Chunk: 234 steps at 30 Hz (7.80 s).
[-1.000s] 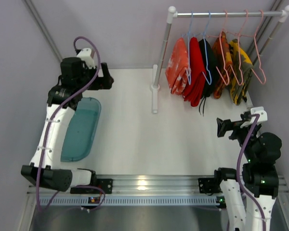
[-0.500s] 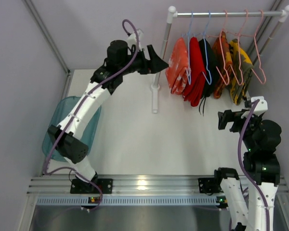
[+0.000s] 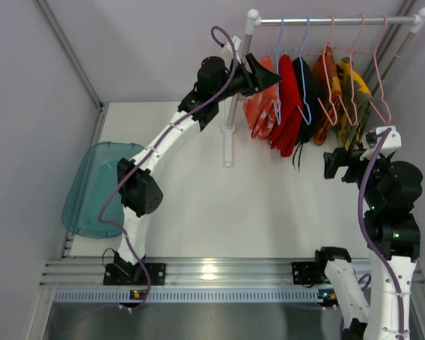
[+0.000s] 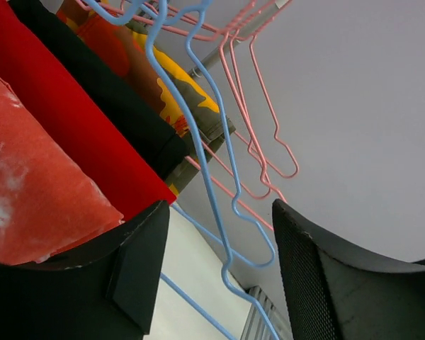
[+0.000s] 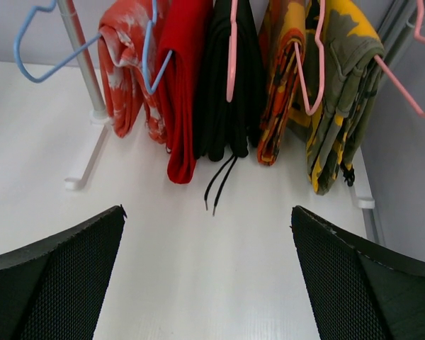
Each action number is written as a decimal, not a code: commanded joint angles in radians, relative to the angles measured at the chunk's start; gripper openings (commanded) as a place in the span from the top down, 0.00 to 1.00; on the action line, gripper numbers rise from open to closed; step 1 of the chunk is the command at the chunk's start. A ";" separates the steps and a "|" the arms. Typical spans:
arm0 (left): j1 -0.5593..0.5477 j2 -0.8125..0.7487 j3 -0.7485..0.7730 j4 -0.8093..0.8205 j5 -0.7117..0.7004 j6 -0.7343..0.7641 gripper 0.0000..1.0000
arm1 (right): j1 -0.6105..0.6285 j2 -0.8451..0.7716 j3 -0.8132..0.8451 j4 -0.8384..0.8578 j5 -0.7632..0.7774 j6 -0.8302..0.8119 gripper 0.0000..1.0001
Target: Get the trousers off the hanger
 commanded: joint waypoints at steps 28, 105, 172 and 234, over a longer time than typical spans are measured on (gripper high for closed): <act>-0.042 0.194 0.185 0.360 -0.064 -0.220 0.93 | -0.015 -0.009 0.106 -0.024 0.005 -0.025 0.01; -0.217 -0.773 -0.751 0.296 0.009 0.214 1.00 | -0.014 -0.003 -0.147 0.591 -0.474 1.095 0.16; -0.139 -1.111 -1.008 -0.084 -0.457 0.671 0.31 | 0.454 0.519 0.175 0.760 -0.520 1.037 1.00; -0.327 -0.671 -1.323 0.822 -0.695 0.972 0.20 | 0.542 0.563 0.370 0.953 -0.549 1.162 1.00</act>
